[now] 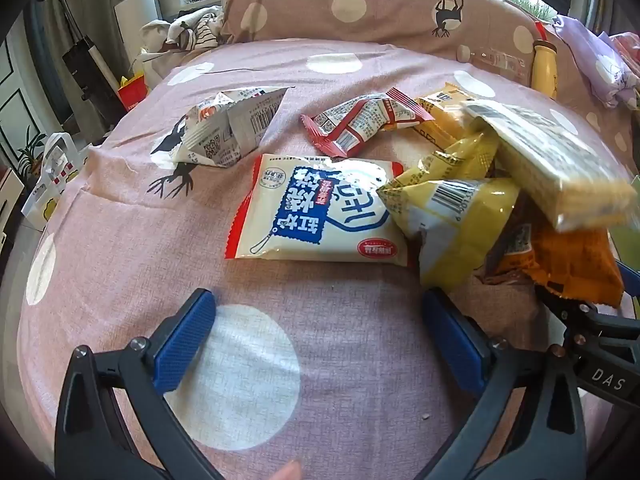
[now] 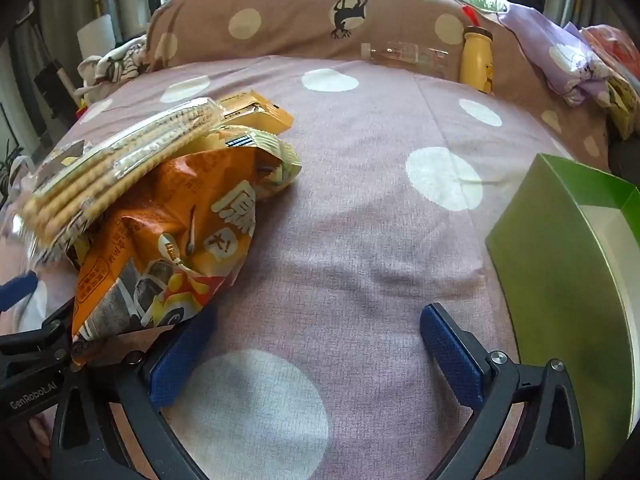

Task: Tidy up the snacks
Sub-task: 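Move the right gripper toward the orange snack bag in the pile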

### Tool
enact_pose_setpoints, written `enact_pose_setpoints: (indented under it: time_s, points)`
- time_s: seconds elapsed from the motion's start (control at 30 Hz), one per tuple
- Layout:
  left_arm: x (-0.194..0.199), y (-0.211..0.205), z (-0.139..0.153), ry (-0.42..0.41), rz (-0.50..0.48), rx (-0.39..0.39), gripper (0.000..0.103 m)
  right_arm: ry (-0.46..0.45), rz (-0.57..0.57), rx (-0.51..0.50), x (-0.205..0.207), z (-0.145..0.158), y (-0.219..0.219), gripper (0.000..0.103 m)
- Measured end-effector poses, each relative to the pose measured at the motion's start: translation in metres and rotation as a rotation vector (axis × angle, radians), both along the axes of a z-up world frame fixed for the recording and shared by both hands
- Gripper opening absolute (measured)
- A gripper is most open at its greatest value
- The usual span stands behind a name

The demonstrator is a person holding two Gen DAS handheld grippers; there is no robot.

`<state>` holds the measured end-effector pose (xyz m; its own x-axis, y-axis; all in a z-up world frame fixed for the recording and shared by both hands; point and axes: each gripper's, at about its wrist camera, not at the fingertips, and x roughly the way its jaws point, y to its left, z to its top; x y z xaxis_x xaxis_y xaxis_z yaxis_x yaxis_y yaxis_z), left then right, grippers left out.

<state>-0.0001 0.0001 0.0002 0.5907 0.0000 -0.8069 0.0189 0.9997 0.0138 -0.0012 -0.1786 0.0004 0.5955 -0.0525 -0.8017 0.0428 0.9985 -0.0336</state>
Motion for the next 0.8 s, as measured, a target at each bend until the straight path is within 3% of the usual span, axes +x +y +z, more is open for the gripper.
enact_pose_setpoints:
  time_s: [0.8]
  points:
    - [-0.0017, -0.0003, 0.0002, 0.000, 0.000, -0.004, 0.103, -0.005, -0.005, -0.017, 0.0004, -0.0042, 0.0040, 0.103]
